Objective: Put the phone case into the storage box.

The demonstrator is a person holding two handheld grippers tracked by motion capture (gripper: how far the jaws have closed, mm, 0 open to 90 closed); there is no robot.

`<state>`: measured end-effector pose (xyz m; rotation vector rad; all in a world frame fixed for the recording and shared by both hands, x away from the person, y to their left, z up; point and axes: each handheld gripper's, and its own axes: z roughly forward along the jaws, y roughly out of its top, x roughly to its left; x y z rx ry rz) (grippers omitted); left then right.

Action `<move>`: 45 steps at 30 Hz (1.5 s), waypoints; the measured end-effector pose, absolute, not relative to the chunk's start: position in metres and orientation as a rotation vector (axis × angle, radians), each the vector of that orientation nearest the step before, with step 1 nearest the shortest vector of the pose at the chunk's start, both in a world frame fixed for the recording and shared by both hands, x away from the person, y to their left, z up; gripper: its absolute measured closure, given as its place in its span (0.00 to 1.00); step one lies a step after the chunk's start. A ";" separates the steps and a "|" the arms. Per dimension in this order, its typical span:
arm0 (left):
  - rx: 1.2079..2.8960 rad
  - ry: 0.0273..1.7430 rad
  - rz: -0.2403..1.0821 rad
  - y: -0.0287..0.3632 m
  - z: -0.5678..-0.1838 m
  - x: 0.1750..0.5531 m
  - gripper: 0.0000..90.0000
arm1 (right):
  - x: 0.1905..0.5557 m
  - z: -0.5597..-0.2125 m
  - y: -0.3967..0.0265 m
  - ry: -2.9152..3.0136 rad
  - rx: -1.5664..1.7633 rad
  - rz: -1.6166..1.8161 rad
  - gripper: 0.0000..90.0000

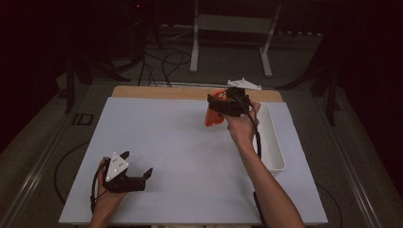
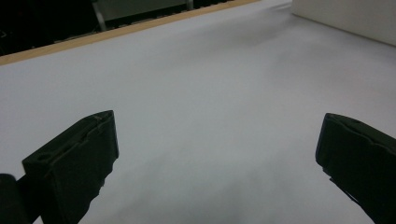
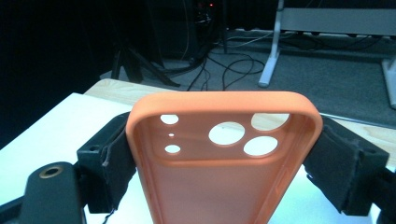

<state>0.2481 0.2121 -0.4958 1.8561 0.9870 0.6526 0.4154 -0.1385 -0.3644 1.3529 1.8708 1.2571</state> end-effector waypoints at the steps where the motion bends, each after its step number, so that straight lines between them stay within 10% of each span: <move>1: 1.856 0.986 0.652 0.212 -0.496 0.248 0.00 | 0.416 -0.364 -0.139 1.871 1.351 1.253 0.18; 45: 1.864 0.983 0.649 0.210 -0.497 0.248 0.00 | 0.433 -0.350 -0.167 1.792 1.409 1.169 0.18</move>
